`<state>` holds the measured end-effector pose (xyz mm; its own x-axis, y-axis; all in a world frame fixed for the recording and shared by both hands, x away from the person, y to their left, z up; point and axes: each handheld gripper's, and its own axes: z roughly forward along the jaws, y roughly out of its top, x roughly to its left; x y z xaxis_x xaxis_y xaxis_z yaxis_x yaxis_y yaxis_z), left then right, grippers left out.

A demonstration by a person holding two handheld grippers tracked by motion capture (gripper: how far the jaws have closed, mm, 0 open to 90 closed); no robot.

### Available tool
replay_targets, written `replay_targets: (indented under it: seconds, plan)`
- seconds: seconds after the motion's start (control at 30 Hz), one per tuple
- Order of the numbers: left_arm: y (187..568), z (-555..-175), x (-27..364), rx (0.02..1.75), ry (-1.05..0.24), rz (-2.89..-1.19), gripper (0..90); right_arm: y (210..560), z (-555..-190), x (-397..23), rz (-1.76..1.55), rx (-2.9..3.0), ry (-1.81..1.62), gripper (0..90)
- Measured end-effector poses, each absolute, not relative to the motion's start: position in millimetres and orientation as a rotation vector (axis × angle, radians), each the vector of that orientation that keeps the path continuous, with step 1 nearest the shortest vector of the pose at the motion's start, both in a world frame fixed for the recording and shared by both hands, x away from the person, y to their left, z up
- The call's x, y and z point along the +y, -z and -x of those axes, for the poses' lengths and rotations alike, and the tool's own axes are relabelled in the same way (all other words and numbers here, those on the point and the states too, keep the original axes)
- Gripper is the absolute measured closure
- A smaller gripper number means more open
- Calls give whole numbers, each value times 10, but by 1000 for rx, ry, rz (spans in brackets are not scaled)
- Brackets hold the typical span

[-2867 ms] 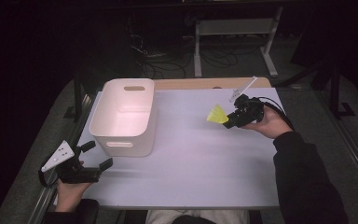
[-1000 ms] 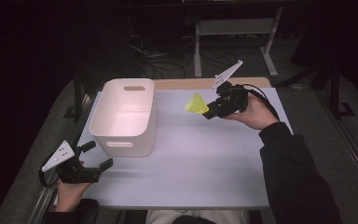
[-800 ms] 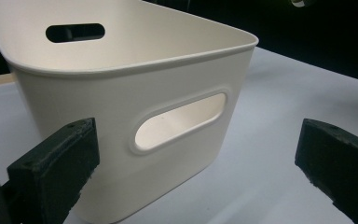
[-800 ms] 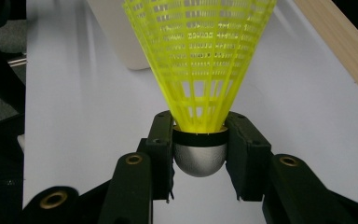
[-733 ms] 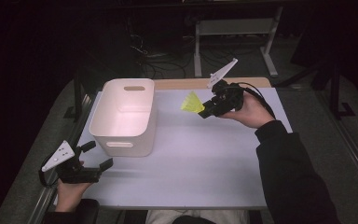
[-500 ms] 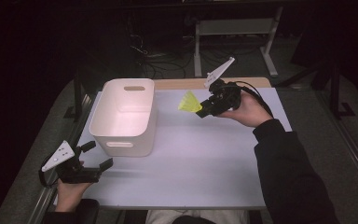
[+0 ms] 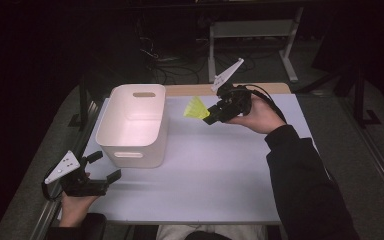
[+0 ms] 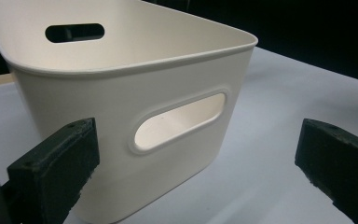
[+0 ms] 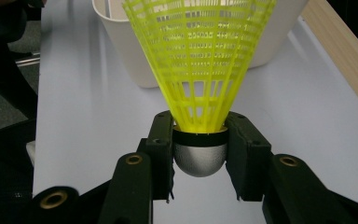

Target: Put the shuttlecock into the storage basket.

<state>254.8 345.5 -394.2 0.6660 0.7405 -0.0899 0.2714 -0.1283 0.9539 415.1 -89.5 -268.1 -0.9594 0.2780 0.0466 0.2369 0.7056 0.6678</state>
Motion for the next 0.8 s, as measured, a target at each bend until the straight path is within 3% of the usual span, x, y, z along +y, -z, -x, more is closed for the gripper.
replay_targets:
  seconds: [0.8]
  plan:
    - [3941,-2544,3460,827,-496,-1698,0,2604,-4168,-532,-346,2879,-1110,632]
